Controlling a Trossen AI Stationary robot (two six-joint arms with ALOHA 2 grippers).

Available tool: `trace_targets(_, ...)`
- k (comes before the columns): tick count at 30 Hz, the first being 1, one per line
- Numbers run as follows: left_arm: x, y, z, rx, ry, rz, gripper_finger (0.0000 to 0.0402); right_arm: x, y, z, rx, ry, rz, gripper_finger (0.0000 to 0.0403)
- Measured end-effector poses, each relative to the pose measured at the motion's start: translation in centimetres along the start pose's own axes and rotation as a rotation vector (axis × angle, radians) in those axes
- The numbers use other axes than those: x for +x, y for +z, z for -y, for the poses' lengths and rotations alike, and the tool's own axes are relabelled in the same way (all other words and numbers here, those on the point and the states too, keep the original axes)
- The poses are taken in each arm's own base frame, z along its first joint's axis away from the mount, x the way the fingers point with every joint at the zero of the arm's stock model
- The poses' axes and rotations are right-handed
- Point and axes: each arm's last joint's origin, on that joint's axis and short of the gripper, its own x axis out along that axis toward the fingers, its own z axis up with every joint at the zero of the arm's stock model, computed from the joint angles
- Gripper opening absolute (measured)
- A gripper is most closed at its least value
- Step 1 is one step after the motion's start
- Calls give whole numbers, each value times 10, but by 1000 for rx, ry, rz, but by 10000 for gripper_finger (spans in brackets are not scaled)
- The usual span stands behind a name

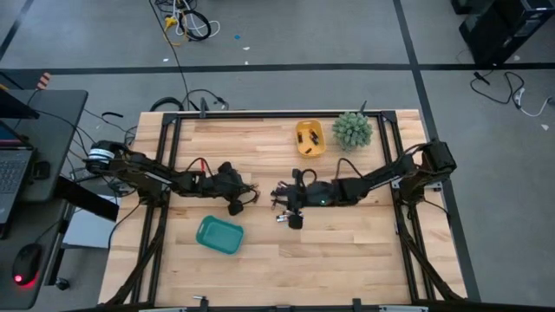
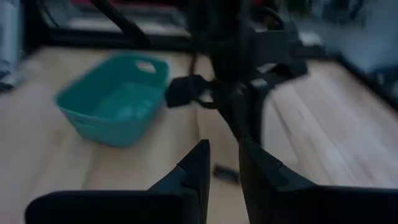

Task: Sort batteries
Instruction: Put the black battery into the yellow bin

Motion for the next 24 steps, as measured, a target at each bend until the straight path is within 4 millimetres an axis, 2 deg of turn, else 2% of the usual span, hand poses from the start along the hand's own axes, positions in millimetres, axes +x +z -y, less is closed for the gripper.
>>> trace_targets(4, -9, 14, 2, 13, -30, 109, 26, -3, -2, 3, -38, -12, 77, 75)
trace_targets(9, -25, 42, 17, 96, -152, 386, 26, -6, -6, 4, -46, -17, 110, 76)
trace_targets(12, -32, 50, 24, 139, -200, 500, 26, -8, -3, 2, -37, -30, 156, 78)
trace_targets(16, -34, 52, 26, 157, -201, 529, 26, -10, 3, 3, -28, -113, 205, 86)
trace_targets(24, -39, 59, 26, 163, -197, 610, 26, -12, 13, 4, -24, -76, 319, 110)
